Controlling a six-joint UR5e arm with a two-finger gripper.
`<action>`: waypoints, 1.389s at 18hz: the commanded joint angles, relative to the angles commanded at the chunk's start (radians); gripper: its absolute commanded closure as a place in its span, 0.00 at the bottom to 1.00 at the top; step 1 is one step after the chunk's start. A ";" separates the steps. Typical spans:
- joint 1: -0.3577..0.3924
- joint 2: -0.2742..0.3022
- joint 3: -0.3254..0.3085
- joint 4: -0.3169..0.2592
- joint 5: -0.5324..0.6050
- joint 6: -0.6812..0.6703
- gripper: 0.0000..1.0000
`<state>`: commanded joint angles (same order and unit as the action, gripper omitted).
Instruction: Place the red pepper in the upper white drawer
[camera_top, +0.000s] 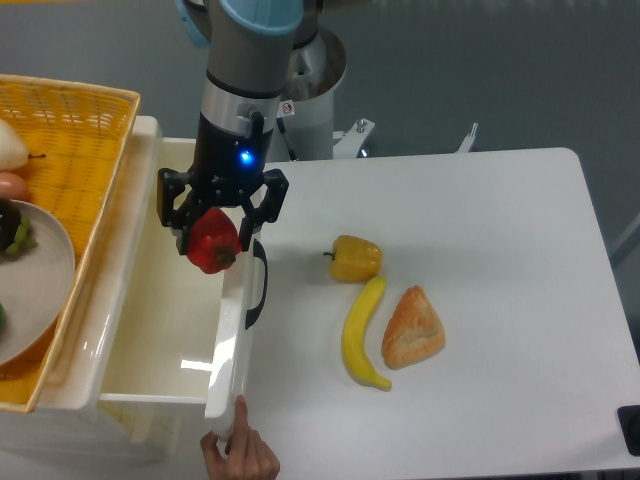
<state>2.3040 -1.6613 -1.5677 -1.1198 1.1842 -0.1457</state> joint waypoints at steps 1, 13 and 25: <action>0.002 0.000 0.002 0.000 0.000 0.000 0.43; 0.005 0.011 -0.002 -0.003 0.003 -0.009 0.58; 0.009 0.012 -0.002 -0.003 0.005 -0.015 0.74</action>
<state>2.3132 -1.6490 -1.5693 -1.1229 1.1888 -0.1610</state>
